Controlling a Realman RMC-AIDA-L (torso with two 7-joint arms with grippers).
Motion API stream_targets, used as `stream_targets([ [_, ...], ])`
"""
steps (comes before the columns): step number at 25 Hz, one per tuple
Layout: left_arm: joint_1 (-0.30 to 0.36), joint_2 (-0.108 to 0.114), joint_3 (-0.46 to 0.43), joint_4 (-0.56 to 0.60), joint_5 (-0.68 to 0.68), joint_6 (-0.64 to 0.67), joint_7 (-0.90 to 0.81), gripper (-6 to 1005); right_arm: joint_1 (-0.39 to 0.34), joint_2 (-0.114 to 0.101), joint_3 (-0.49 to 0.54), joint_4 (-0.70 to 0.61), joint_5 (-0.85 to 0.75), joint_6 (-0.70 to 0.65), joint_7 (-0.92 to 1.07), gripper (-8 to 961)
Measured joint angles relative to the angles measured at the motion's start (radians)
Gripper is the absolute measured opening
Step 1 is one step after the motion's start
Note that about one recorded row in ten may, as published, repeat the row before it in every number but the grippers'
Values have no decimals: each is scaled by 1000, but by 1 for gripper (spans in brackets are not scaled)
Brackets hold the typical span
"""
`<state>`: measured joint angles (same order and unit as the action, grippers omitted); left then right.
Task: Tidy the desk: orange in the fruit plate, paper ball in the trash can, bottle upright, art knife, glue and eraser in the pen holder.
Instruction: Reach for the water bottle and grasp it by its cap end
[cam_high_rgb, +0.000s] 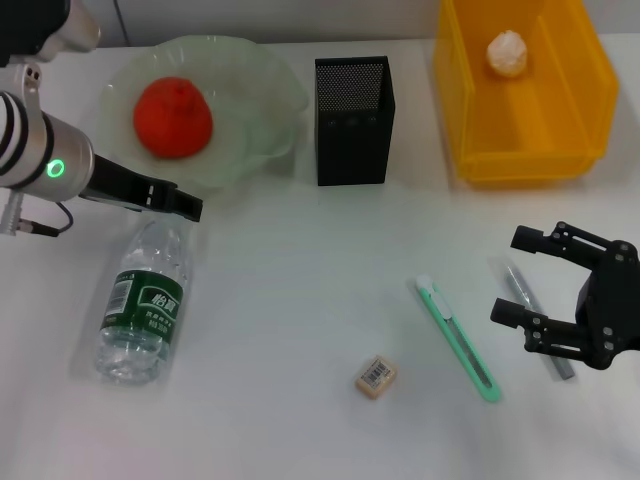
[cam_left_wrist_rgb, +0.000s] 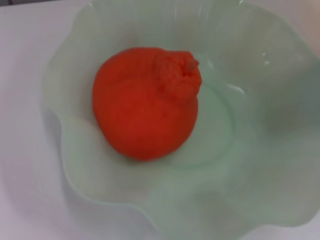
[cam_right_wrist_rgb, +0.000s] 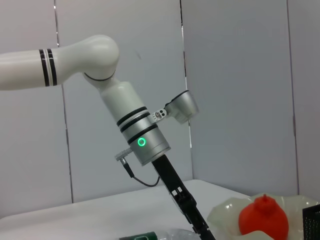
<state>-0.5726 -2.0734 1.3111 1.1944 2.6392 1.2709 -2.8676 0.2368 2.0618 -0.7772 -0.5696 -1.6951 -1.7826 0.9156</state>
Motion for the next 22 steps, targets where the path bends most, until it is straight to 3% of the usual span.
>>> stream_targets([
  [16, 27, -5, 97, -27, -17, -63, 10, 690, -11, -7, 48, 10, 1, -72, -13, 801],
  [22, 40, -4, 131, -18, -17, -68, 27, 498, -17, -8, 93, 9, -1, -99, -13, 801],
])
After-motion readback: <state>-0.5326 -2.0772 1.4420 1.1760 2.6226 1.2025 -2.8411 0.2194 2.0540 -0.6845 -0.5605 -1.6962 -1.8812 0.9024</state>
